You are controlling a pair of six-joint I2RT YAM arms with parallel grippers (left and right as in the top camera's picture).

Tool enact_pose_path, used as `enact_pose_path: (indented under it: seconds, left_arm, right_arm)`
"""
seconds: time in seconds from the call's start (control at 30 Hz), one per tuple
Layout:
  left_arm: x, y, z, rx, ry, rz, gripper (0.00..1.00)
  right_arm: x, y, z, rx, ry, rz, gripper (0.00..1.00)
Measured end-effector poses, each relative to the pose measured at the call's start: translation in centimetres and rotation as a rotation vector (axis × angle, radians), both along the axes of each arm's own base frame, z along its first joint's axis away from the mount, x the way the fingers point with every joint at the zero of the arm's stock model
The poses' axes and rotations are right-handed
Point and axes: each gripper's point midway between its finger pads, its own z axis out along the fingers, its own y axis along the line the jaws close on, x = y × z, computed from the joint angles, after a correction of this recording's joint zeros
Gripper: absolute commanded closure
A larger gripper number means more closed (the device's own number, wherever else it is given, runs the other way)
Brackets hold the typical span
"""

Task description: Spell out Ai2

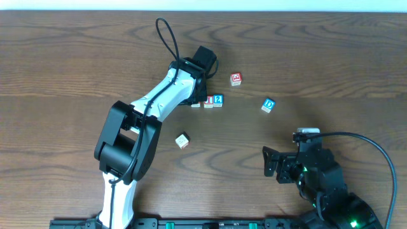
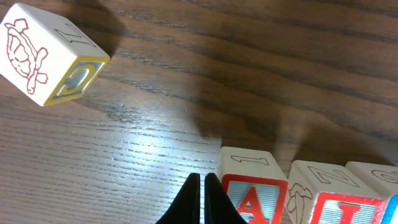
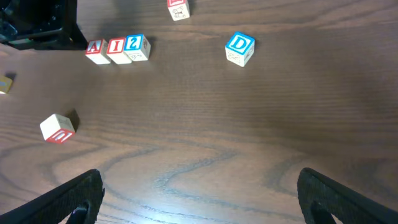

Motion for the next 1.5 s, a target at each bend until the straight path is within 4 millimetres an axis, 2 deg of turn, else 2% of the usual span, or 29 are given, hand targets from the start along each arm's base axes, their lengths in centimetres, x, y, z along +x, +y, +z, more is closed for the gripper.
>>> enact_pose_path:
  seconds: [1.5]
  left_arm:
    - [0.0,-0.54,-0.01,-0.029,0.004,-0.005,0.94]
  right_arm:
    - [0.0,0.0,0.0,0.0,0.0,0.0,0.01]
